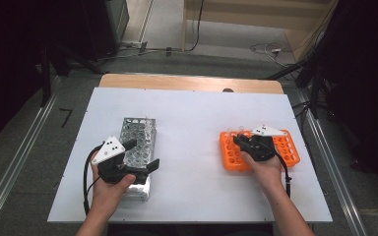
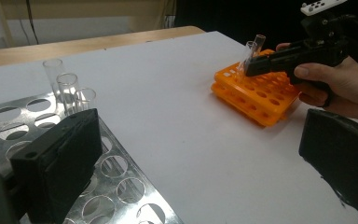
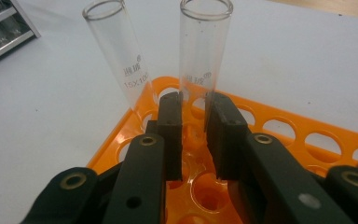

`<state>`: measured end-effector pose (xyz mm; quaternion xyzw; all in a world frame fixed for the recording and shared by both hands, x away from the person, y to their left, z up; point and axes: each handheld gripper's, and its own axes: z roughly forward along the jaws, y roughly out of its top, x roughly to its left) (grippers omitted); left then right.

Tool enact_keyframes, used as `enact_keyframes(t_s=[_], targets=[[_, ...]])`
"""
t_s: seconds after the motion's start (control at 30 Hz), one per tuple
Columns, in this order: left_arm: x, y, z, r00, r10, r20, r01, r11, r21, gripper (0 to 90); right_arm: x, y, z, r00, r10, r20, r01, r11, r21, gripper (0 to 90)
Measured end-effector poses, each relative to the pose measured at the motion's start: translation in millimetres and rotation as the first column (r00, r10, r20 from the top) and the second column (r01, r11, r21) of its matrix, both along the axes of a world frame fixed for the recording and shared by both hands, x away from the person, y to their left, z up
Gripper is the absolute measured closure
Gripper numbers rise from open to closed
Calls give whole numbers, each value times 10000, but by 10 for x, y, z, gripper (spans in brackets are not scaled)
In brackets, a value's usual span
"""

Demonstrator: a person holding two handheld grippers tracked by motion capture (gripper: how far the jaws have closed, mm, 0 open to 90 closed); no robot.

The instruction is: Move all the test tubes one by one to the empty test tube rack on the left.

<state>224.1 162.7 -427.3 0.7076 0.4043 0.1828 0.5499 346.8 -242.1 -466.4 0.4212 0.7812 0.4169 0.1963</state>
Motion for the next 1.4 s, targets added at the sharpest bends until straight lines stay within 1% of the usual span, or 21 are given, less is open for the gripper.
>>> enact_keyframes(t_s=[0.37,0.63,0.87,1.0,1.13,1.3,1.4], targets=[[-1,-3,3,10000,-5,-3,5,10000,-16,0,-53,-77,135,9991,24,416,-46,9986,526,741],[0,7,11,10000,45,-39,-45,10000,-68,0,-108,-181,297,9965,-139,820,57,9950,992,741],[-4,3,18,10000,34,-11,-34,10000,-69,0,-171,-266,439,9933,-211,1135,73,9927,1201,741],[-7,-4,25,10000,26,22,-26,10000,-49,0,-227,-277,525,9917,-69,1287,-107,9907,1355,740],[-12,-11,32,10000,-6,46,6,10000,-61,0,-289,-249,593,9894,130,1444,-334,9896,1398,741],[-22,-26,46,9999,-53,95,54,10000,-44,0,-369,-152,638,9854,525,1620,-734,9894,1255,741],[-27,-39,54,9999,-100,114,101,9999,-67,0,-418,-84,656,9834,792,1636,-990,9882,1168,741]])
